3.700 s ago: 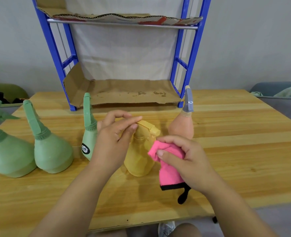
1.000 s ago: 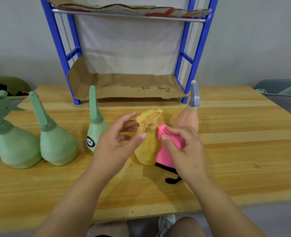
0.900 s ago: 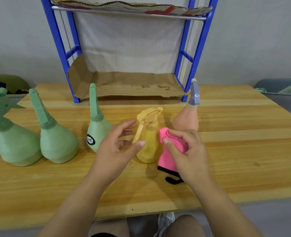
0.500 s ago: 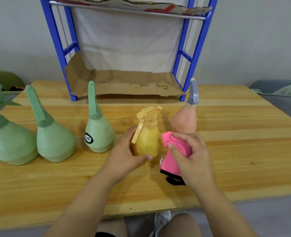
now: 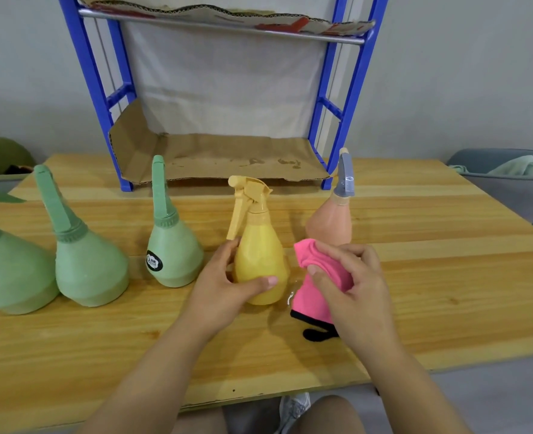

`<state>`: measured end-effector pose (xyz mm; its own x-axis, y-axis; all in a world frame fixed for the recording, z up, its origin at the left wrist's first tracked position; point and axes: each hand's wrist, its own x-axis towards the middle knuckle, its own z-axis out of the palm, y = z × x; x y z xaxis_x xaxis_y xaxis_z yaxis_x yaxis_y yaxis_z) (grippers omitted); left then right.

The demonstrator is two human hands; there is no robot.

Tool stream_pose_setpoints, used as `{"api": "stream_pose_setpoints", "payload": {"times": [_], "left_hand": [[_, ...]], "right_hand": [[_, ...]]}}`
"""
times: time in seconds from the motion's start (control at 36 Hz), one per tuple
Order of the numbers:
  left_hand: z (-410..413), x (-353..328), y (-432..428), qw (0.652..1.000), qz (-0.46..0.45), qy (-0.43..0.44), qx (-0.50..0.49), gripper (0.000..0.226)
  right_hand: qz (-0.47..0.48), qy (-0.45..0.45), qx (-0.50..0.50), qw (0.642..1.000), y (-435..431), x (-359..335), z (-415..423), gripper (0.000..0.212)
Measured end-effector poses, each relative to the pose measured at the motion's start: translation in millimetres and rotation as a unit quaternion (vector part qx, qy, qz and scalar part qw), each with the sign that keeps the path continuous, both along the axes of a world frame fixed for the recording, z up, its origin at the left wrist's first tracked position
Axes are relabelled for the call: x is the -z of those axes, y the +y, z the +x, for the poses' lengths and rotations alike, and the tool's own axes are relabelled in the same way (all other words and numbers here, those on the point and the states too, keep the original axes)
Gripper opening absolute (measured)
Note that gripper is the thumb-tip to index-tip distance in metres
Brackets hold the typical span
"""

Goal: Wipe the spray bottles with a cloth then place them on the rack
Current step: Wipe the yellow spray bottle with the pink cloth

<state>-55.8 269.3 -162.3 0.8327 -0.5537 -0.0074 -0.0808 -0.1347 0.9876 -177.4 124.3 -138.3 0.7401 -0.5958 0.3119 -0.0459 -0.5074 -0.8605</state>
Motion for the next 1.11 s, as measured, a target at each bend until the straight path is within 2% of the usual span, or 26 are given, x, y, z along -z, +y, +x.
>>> {"api": "stream_pose_setpoints", "payload": {"times": [0.06,0.14,0.28,0.36,0.44,0.58,0.64,0.78,0.94,1.11], "left_hand": [[-2,-3,1,1.0,-0.021,0.004,0.009,0.091],[-8,-15,0,0.999,-0.042,-0.011,0.012,0.076],[-16,-34,0,0.998,-0.059,-0.01,-0.012,0.084],[-19,-46,2,0.996,-0.083,-0.008,-0.02,0.08],[-21,-52,4,0.995,-0.097,-0.012,-0.023,0.079],[-25,-61,6,0.993,-0.111,-0.038,-0.028,0.074],[-25,-65,7,0.992,-0.109,-0.053,-0.021,0.072],[-27,-74,8,0.989,-0.133,-0.067,0.022,0.067],[-29,-74,1,0.976,-0.214,-0.027,-0.006,0.064],[-27,-78,0,0.978,-0.205,-0.012,0.023,0.066]], "right_hand": [[0.012,-0.029,-0.011,0.999,1,-7,2,0.031],[0.009,-0.076,-0.026,0.997,4,-20,9,0.032],[0.023,-0.142,-0.039,0.989,11,-37,20,0.025],[-0.012,-0.172,-0.038,0.984,14,-43,24,0.023],[-0.043,-0.162,-0.049,0.985,17,-42,26,0.019],[-0.094,-0.118,-0.078,0.985,26,-39,24,0.043],[-0.066,-0.123,-0.089,0.986,25,-41,23,0.043],[0.084,-0.155,-0.101,0.979,13,-51,25,0.028],[0.055,-0.155,-0.088,0.982,10,-58,25,0.026],[0.06,-0.159,-0.063,0.983,16,-55,26,0.023]]}}
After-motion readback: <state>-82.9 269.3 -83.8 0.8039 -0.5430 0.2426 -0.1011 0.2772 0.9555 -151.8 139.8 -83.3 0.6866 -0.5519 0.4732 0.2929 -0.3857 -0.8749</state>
